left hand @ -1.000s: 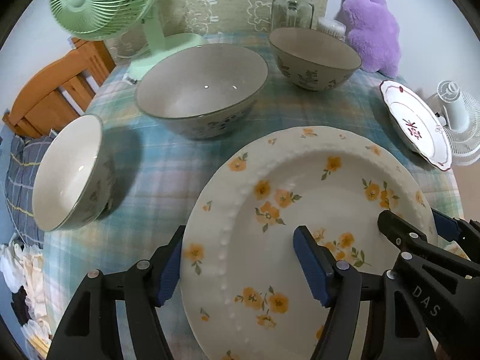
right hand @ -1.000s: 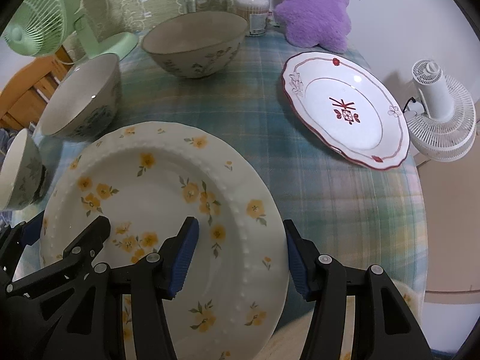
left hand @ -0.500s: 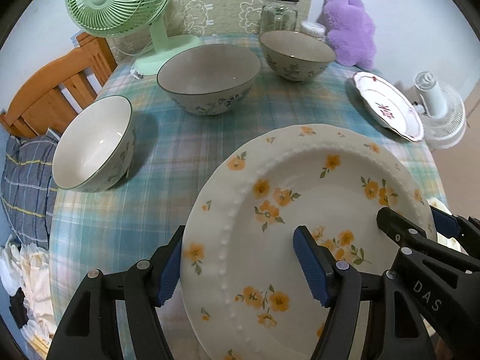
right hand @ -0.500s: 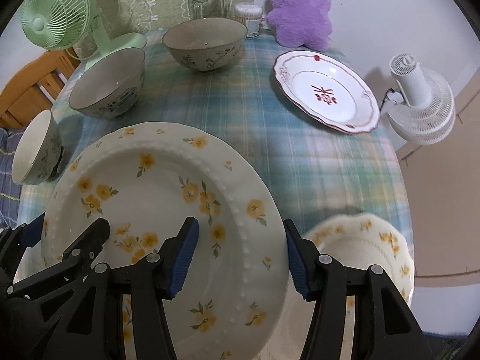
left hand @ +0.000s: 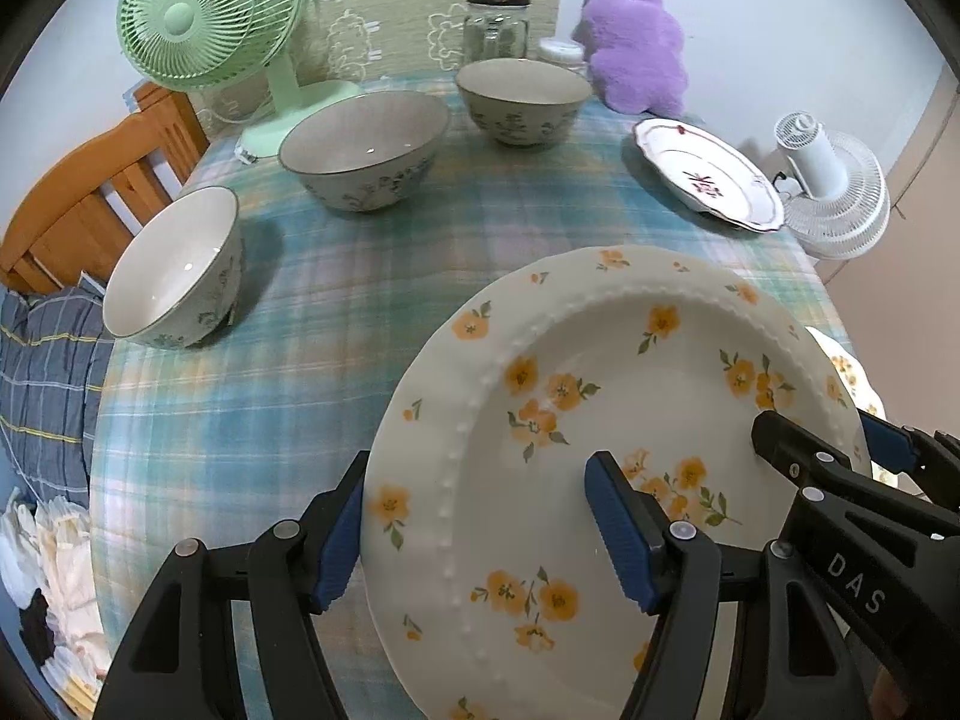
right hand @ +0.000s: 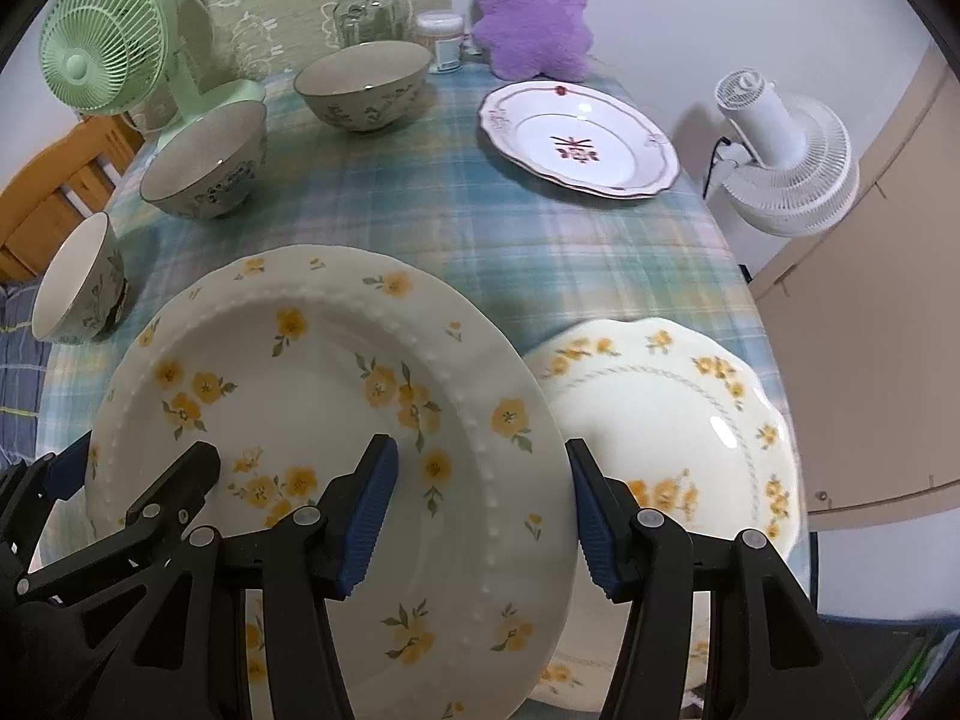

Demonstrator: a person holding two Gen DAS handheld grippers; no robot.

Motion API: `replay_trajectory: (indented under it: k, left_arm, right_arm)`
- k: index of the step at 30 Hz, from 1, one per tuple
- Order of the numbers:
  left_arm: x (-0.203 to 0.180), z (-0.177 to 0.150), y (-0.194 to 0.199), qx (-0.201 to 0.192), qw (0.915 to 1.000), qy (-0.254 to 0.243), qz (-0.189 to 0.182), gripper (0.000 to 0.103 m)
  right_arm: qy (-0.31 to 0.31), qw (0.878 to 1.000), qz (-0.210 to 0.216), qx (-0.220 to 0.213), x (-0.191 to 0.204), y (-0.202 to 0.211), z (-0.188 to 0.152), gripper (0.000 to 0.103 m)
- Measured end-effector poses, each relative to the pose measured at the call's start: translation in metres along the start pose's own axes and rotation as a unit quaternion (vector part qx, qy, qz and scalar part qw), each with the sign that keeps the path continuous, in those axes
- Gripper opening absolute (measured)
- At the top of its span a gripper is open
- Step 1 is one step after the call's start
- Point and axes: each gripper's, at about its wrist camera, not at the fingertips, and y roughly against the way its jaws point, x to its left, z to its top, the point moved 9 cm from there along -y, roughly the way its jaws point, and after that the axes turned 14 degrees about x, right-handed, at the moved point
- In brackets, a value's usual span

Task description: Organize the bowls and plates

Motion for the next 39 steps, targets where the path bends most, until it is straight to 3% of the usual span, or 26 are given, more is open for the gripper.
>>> replay_trajectory:
  k: [17,29,39]
  left_arm:
    - [-0.084,-0.005,0.01,-0.003,0.9998,0.016,-0.007,0.07]
    - [-0.145,-0.007,-0.013,0.015,0.9993,0.025,-0.021,0.07]
    - [-0.172,-0.015,-0.038,0.046,0.9983,0.028,-0.021,0.07]
  right_arm:
    - [0.012,1.0,0.008,-0.001,-0.087,0.009,-0.003,0.059]
    - [0.017,1.0,-0.005,0.012,-0.148,-0.008,-0.002,0.059]
    - [0.024,0.999,-0.006,0.035,-0.178,-0.034,-0.006,0.059]
